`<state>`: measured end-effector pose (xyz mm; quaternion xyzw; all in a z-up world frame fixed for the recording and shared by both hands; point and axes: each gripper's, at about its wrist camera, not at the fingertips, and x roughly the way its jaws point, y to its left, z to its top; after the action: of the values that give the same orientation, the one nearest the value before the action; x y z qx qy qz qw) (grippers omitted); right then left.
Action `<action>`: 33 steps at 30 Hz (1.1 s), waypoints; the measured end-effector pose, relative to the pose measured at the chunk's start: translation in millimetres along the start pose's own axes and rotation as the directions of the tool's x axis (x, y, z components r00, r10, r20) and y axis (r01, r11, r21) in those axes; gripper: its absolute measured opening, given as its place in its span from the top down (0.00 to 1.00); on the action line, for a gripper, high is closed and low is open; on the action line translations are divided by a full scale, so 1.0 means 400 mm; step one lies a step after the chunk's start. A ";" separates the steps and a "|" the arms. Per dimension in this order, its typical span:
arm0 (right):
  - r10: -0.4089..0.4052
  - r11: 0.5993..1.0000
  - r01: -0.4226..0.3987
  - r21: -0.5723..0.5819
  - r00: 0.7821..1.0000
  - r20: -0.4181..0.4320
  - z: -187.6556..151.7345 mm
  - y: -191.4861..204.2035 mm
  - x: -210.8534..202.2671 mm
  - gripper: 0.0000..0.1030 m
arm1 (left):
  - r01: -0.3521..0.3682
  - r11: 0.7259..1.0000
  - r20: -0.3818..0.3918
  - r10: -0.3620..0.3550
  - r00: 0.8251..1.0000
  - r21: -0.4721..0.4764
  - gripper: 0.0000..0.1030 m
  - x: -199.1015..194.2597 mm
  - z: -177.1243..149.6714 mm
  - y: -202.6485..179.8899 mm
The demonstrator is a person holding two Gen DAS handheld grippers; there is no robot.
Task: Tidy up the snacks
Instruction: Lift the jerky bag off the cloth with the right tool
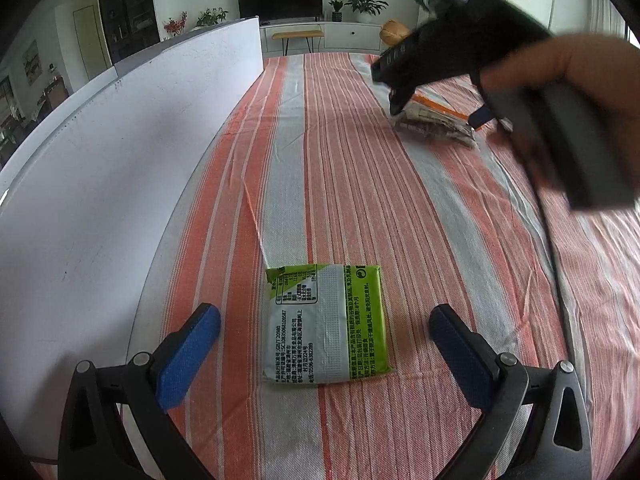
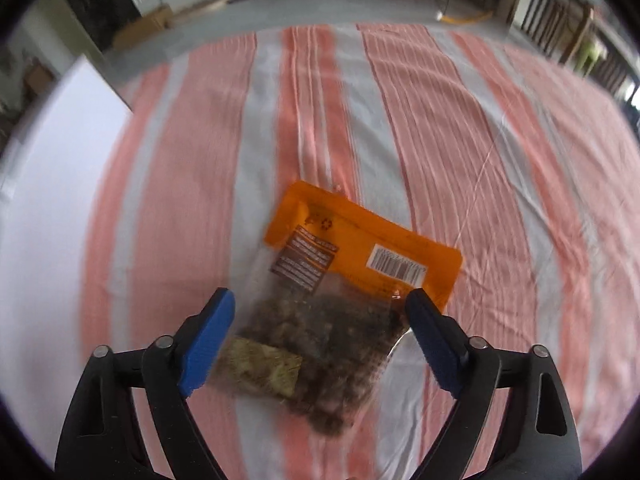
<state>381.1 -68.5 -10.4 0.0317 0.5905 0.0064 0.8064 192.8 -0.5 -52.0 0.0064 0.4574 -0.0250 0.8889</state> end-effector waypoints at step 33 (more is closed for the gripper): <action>0.107 0.949 -0.009 -0.314 0.949 0.297 -0.459 -0.303 -0.157 0.06 | 0.006 1.000 -0.004 -0.006 1.000 0.006 0.00 0.002 0.005 0.002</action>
<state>184.1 -184.5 -12.7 -0.0767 0.4470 0.1175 0.8835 195.0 0.1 -51.5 0.0077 0.4591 -0.0291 0.8879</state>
